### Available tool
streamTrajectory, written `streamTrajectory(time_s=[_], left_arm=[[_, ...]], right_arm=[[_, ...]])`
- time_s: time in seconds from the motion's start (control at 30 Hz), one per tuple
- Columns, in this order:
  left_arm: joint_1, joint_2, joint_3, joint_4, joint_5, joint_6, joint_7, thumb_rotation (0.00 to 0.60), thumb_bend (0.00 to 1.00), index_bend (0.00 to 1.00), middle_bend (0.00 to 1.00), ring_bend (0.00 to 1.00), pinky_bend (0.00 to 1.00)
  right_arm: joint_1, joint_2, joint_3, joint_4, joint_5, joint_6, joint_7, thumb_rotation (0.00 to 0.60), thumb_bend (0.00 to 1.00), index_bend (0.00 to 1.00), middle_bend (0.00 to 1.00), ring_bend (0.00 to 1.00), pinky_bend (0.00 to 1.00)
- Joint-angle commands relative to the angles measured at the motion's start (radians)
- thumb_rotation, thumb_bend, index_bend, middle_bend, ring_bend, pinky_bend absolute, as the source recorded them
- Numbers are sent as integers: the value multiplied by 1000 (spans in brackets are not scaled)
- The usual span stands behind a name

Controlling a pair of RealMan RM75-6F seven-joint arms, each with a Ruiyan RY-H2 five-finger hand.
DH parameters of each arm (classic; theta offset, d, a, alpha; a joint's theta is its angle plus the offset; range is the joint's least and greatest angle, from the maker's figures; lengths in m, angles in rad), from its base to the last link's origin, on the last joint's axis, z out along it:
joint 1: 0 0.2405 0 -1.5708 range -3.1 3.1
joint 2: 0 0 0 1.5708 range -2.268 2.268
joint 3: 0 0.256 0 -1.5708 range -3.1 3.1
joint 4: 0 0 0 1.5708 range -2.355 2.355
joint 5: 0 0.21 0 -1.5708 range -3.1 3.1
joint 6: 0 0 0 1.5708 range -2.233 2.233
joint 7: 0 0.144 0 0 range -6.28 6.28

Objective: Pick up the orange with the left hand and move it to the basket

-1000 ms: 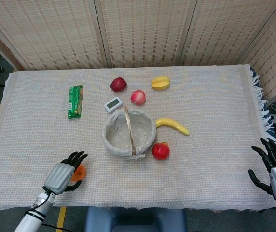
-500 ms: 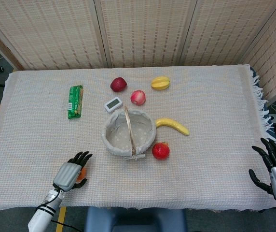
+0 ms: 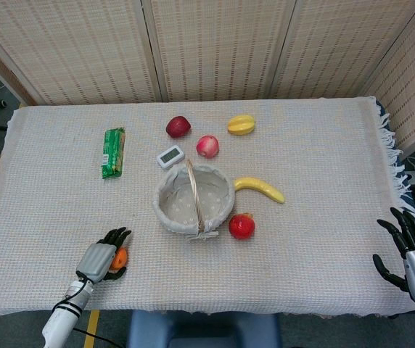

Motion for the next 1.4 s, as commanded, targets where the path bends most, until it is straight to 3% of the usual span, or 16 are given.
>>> streamTrajectory(time_s=[0.03, 0.17, 0.37, 0.57, 0.7, 0.9, 1.07, 1.4], left_arm=[[2, -7, -2, 6, 4, 13, -6, 600, 408, 53, 114, 329, 522], [9, -16, -9, 7, 16, 49, -8, 600, 451, 161, 221, 448, 608], [7, 28, -25, -55, 53, 105, 18, 600, 459, 275, 279, 506, 635], [-22, 123, -95, -159, 136, 184, 54, 600, 460, 289, 289, 523, 642], [-84, 148, -171, -174, 161, 182, 84, 600, 460, 289, 289, 523, 642], [-192, 90, -248, -125, 119, 113, 106, 600, 459, 289, 289, 523, 640], [-269, 2, -281, -61, 101, 91, 124, 600, 461, 289, 290, 523, 637], [-358, -204, -279, 221, 127, 113, 32, 600, 459, 307, 295, 523, 637]], right_arm=[[0, -1, 0, 0, 0, 0, -1, 600, 261, 171, 34, 0, 164], [0, -1, -1, 0, 0, -1, -2, 600, 261, 171, 34, 0, 164], [0, 1, -1, 1, -1, 0, 2, 600, 261, 171, 34, 0, 164], [1, 1, -5, 1, -5, -3, 0, 600, 261, 171, 34, 0, 164], [0, 1, -7, 0, -7, -3, -3, 600, 261, 171, 34, 0, 164], [1, 2, -9, 1, -10, -5, -3, 600, 260, 171, 34, 0, 164], [4, 8, -12, 0, -13, -12, 4, 600, 261, 171, 34, 0, 164], [7, 14, -17, 3, -18, -17, 14, 600, 261, 171, 34, 0, 164]])
